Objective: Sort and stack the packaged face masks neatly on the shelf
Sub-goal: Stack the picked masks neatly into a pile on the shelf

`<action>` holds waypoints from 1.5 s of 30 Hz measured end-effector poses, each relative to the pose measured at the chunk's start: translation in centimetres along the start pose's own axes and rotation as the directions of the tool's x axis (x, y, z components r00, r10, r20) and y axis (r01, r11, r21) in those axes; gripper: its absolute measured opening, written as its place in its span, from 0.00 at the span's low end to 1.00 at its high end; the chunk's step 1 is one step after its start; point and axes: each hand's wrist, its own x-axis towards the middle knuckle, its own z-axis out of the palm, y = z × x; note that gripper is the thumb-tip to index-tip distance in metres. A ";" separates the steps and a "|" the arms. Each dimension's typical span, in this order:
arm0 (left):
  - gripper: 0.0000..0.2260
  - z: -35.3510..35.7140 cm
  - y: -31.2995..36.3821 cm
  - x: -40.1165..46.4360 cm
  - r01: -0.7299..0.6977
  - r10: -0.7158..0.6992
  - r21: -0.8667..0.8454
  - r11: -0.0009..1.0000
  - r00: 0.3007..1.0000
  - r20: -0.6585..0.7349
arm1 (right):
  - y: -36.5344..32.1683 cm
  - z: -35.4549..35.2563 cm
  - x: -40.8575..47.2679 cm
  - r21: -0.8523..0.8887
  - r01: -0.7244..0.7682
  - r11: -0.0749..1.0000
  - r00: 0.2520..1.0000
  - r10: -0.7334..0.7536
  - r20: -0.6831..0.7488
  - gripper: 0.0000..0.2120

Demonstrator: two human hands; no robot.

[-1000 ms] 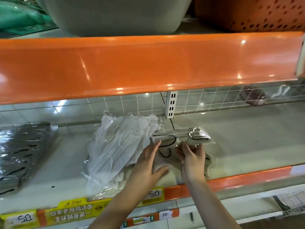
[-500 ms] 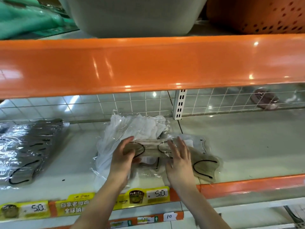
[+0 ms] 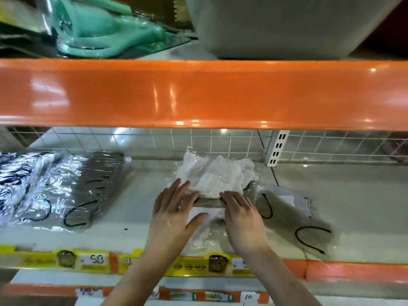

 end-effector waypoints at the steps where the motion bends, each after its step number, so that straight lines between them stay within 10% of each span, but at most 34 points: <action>1: 0.19 -0.3 -0.5 -0.3 -0.022 0.022 0.014 1.000 1.000 0.014 | -0.7 0.2 0.3 0.007 0.017 1.000 1.000 -0.017 0.007 0.21; 25: 0.12 -10.2 -24.9 -8.8 0.243 -0.180 0.203 0.949 0.941 -0.286 | -24.8 13.3 5.4 0.196 0.420 0.886 0.906 -0.421 -0.037 0.20; 34: 0.15 -10.1 -31.0 -13.2 0.263 -0.271 0.091 0.960 0.959 0.084 | -29.0 17.0 4.2 0.184 0.388 0.903 0.868 -0.425 0.256 0.20; 41: 0.29 -9.6 -32.0 -12.6 0.302 -0.320 0.114 0.946 0.830 0.457 | -29.1 17.4 4.4 0.126 0.267 0.955 0.838 -0.295 0.460 0.30; 45: 0.29 -9.8 -30.9 -12.4 0.316 -0.360 0.171 0.933 0.814 0.456 | -29.0 18.0 4.1 -0.011 0.259 0.966 0.898 -0.237 0.370 0.20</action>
